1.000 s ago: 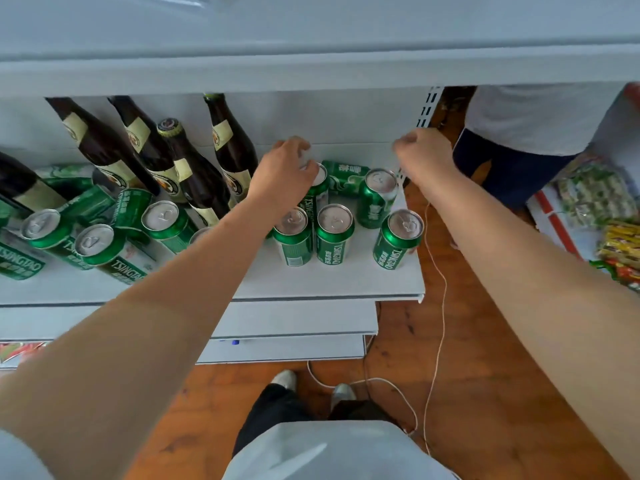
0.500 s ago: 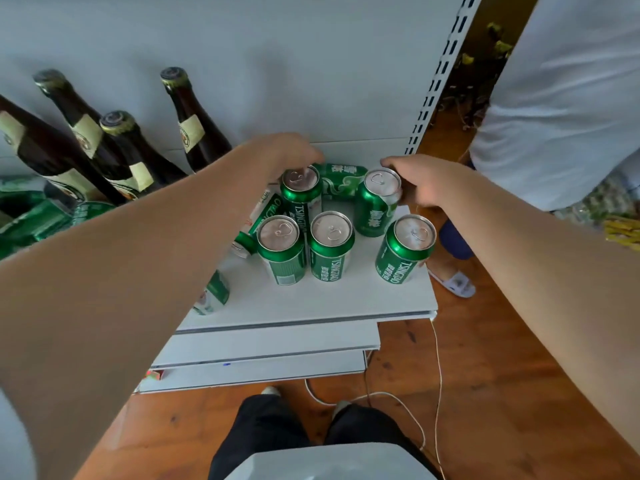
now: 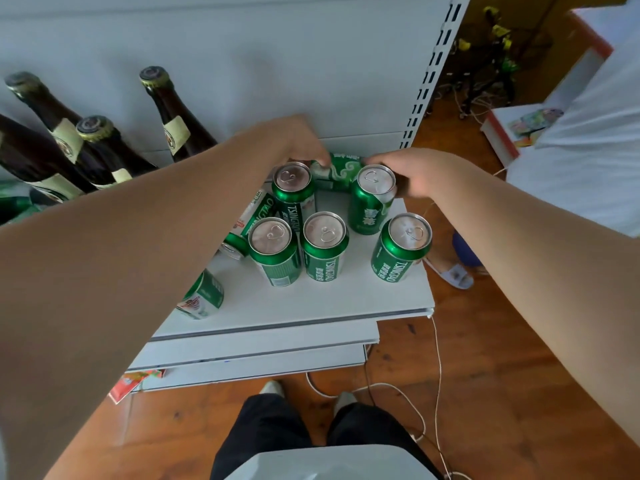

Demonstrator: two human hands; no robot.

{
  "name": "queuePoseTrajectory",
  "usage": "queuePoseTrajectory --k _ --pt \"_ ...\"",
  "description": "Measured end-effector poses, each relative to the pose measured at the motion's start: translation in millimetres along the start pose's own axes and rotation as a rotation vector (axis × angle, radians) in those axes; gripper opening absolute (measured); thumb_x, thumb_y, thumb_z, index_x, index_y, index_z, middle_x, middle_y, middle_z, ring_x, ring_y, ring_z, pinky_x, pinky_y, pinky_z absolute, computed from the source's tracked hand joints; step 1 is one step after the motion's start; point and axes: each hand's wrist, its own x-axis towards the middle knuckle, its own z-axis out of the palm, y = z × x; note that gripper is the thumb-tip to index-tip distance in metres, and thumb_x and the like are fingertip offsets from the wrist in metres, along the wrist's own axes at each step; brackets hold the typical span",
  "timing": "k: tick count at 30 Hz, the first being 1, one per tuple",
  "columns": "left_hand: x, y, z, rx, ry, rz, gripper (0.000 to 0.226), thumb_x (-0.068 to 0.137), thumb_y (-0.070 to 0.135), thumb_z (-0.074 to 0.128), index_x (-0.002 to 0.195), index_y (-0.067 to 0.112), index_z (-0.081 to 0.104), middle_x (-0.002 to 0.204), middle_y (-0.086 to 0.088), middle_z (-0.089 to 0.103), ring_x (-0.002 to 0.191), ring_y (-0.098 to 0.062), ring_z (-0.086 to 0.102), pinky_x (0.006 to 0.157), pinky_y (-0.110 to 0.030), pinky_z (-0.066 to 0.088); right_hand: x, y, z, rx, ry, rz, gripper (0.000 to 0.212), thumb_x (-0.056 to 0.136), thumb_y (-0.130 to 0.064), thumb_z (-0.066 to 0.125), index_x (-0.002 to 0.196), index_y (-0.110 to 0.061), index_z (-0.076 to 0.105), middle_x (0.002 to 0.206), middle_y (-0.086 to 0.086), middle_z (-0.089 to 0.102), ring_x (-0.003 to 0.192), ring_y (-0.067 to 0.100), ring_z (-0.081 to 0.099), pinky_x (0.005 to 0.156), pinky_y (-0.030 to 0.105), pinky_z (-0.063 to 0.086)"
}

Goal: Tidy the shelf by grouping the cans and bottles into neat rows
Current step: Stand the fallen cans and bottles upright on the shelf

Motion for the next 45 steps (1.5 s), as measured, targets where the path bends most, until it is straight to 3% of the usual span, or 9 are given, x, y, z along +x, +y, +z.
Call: queuePoseTrajectory --k 5,9,14,18,22,31,39,42,45 --pt "-4.4 4.4 -3.3 -0.024 0.014 0.025 0.045 0.075 0.035 0.079 0.112 0.013 0.067 0.109 -0.01 0.066 0.1 -0.03 0.063 0.095 -0.044 0.052 -7.0 -13.9 -8.8 0.057 0.041 -0.016 0.045 0.079 -0.027 0.079 0.116 -0.011 0.058 0.109 0.013 0.066 0.09 0.024 0.069 0.065 0.032 0.058" --pt "-4.4 6.9 1.2 -0.06 0.028 0.062 0.045 0.075 0.032 0.078 0.113 0.014 0.064 0.108 -0.009 0.066 0.097 -0.028 0.063 0.086 -0.035 0.051 -20.6 -24.0 -10.7 -0.017 0.03 -0.079 0.027 0.091 -0.024 0.066 0.115 -0.013 0.06 0.126 0.013 0.059 0.094 0.02 0.063 0.074 0.028 0.057" --pt "-11.8 7.7 7.4 0.03 0.053 0.144 0.058 0.085 0.03 0.071 0.137 0.011 0.052 0.135 -0.013 0.057 0.119 -0.03 0.055 0.099 -0.036 0.046 -28.9 -37.7 -12.1 -0.067 0.212 -0.237 0.036 0.08 -0.025 0.079 0.1 -0.008 0.054 0.092 0.004 0.059 0.076 0.015 0.064 0.045 0.02 0.052" --pt "-20.2 -9.4 15.6 0.074 0.11 0.083 0.065 0.091 0.038 0.065 0.145 0.008 0.044 0.146 -0.014 0.047 0.133 -0.032 0.045 0.106 -0.036 0.037 -23.0 -44.2 -12.3 -0.721 0.468 -0.438 0.051 0.073 -0.056 0.076 0.076 -0.014 0.048 0.071 -0.003 0.048 0.06 0.006 0.05 0.045 0.018 0.033" --pt "-30.3 -26.0 26.4 0.045 0.118 0.056 0.063 0.087 0.045 0.068 0.136 0.01 0.053 0.138 -0.011 0.056 0.123 -0.028 0.054 0.104 -0.035 0.043 -16.8 -30.0 -6.6 -0.816 0.49 -0.474 0.057 0.072 -0.055 0.078 0.088 -0.01 0.048 0.072 -0.003 0.042 0.069 0.012 0.048 0.047 0.022 0.027" --pt "-69.6 -59.9 13.4 -0.214 0.215 0.047 0.066 0.088 0.051 0.066 0.142 0.021 0.047 0.134 -0.001 0.058 0.115 -0.017 0.059 0.1 -0.03 0.046 -5.5 -23.9 1.5 -0.847 0.428 -0.479 0.084 0.076 -0.059 0.073 0.135 -0.005 0.047 0.132 0.012 0.054 0.122 0.028 0.05 0.093 0.035 0.043" --pt "-126.7 -85.7 11.2 -0.374 0.397 -0.045 0.047 0.095 0.035 0.06 0.139 0.02 0.053 0.126 0.004 0.063 0.096 -0.007 0.058 0.058 0.0 0.036 -17.5 -18.1 11.9 -0.807 0.492 -0.544 0.059 0.081 -0.045 0.073 0.12 -0.004 0.055 0.119 0.015 0.059 0.11 0.031 0.056 0.088 0.043 0.05" --pt "-139.6 -89.1 15.1 -0.396 0.422 -0.091 0.045 0.096 0.032 0.058 0.138 0.019 0.054 0.127 0.002 0.063 0.1 -0.01 0.058 0.071 -0.006 0.036 -36.8 -22.9 29.8 -1.028 0.79 -0.766 0.052 0.091 -0.043 0.057 0.122 -0.001 0.052 0.123 0.02 0.055 0.113 0.036 0.052 0.086 0.047 0.05" --pt "-148.2 -92.7 12.2 -0.443 0.485 -0.147 0.04 0.095 0.029 0.056 0.133 0.018 0.059 0.125 0.0 0.065 0.109 -0.016 0.059 0.086 -0.019 0.038 -54.3 -32.7 66.6 -1.039 0.701 -1.091 0.045 0.096 -0.036 0.051 0.125 -0.001 0.052 0.122 0.018 0.058 0.111 0.033 0.055 0.086 0.045 0.051"
